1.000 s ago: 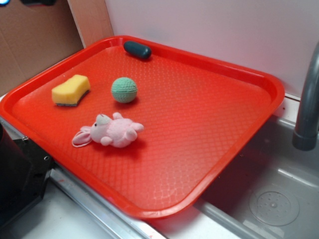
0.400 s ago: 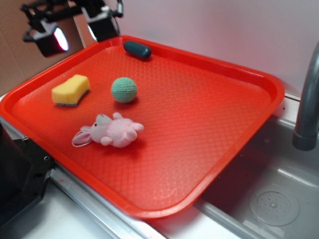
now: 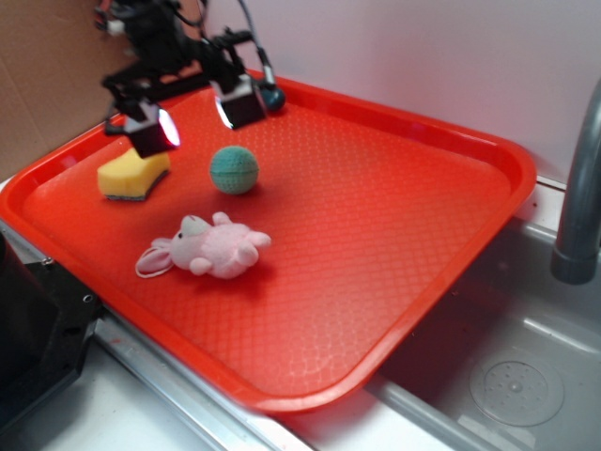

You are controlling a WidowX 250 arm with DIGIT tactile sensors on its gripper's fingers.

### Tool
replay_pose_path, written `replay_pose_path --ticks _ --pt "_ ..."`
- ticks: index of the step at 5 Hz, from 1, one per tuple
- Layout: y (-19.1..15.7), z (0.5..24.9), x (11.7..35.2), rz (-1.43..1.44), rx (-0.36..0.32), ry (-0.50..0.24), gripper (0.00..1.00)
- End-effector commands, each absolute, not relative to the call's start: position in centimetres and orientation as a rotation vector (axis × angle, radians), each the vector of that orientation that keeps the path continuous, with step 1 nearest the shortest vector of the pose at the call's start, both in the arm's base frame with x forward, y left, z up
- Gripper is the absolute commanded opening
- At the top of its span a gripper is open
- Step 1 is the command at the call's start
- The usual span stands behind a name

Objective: Grab the green ball.

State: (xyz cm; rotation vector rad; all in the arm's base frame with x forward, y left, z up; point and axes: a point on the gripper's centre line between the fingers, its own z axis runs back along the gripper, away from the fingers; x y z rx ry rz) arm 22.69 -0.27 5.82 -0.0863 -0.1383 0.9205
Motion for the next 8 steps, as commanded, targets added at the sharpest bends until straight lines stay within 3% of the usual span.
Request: replay_pose_path --ticks 1,2,4,6,7,8 --pt "-0.6 2.2 24.6 0.928 -0.039 -0.179 1.0" --pt "-0.2 2.2 24.3 0.951 -0.031 -0.195 0.0" --pt "1.0 5.4 24.2 0.814 -0.075 -0.154 0.0" --pt "1.5 12.6 23.8 0.418 -0.088 -0.043 0.0" --pt "0.9 15.2 22.7 0.26 -0.043 -0.047 0.0" --pt "0.8 17.9 21.2 0.188 -0.059 -0.066 0.0"
